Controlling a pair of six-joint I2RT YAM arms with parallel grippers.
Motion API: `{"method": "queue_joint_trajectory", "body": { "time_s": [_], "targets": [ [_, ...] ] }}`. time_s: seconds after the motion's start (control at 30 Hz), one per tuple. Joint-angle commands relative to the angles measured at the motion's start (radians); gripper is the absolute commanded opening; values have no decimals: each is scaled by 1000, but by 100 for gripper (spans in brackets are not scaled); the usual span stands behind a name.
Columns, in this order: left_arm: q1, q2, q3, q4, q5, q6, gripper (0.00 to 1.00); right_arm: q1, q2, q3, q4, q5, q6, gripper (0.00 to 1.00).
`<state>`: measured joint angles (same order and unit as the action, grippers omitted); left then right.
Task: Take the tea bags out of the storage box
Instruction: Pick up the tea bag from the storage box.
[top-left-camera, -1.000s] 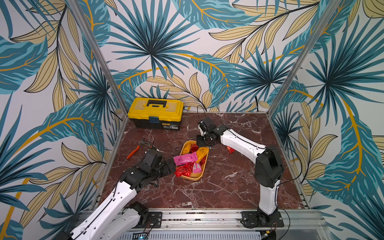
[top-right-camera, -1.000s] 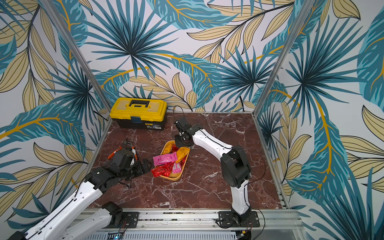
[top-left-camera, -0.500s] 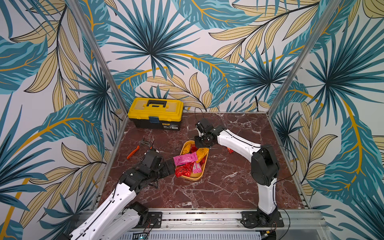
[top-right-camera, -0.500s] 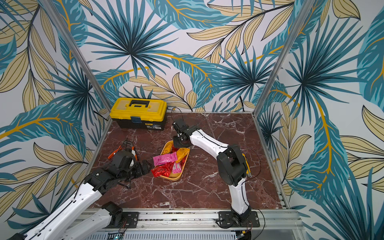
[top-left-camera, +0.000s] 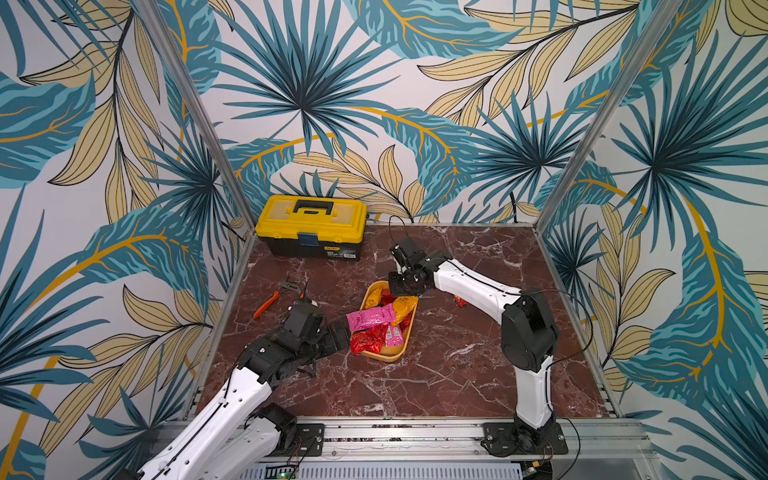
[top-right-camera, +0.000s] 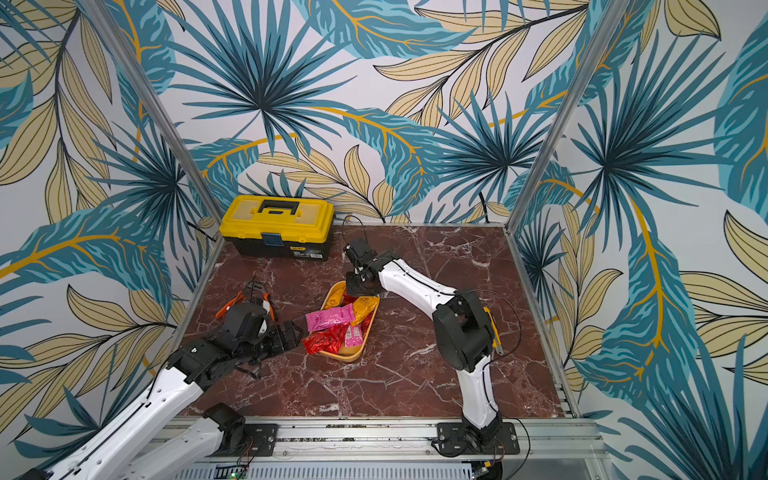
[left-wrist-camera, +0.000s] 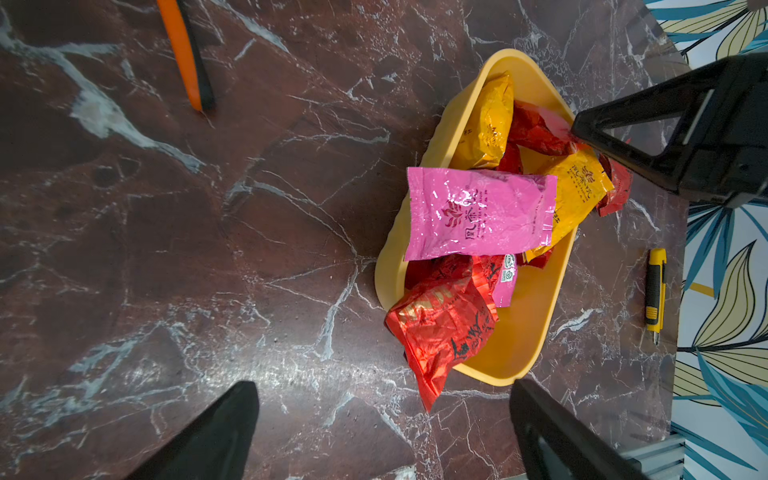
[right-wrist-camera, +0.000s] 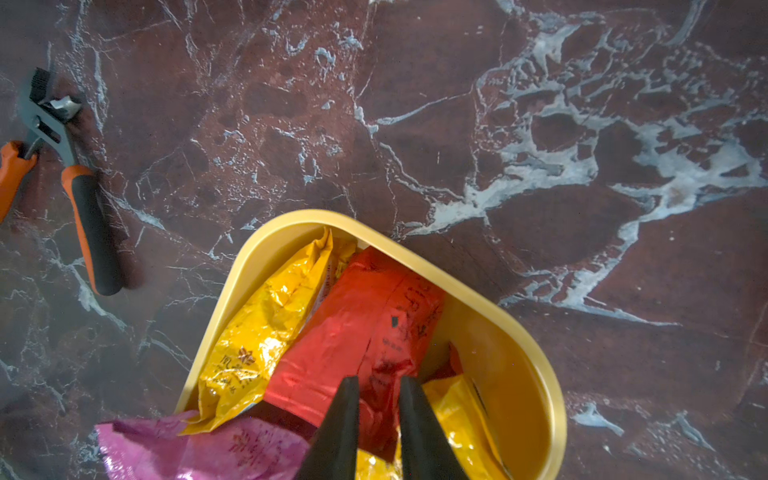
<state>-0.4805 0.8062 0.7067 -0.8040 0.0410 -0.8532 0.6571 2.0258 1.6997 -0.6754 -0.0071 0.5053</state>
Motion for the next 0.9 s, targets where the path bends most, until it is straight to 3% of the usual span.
{"method": "queue_joint_trajectory", "body": {
  "time_s": [0.0, 0.37, 0.87],
  "targets": [
    [6, -9, -20, -6, -8, 3, 100, 9, -7, -14, 18, -8, 19, 20],
    [6, -5, -15, -1, -7, 4, 100, 14, -42, -43, 46, -46, 58, 0],
    [6, 21, 16, 13, -5, 11, 100, 9, -155, -67, 57, -119, 117, 0]
  ]
}}
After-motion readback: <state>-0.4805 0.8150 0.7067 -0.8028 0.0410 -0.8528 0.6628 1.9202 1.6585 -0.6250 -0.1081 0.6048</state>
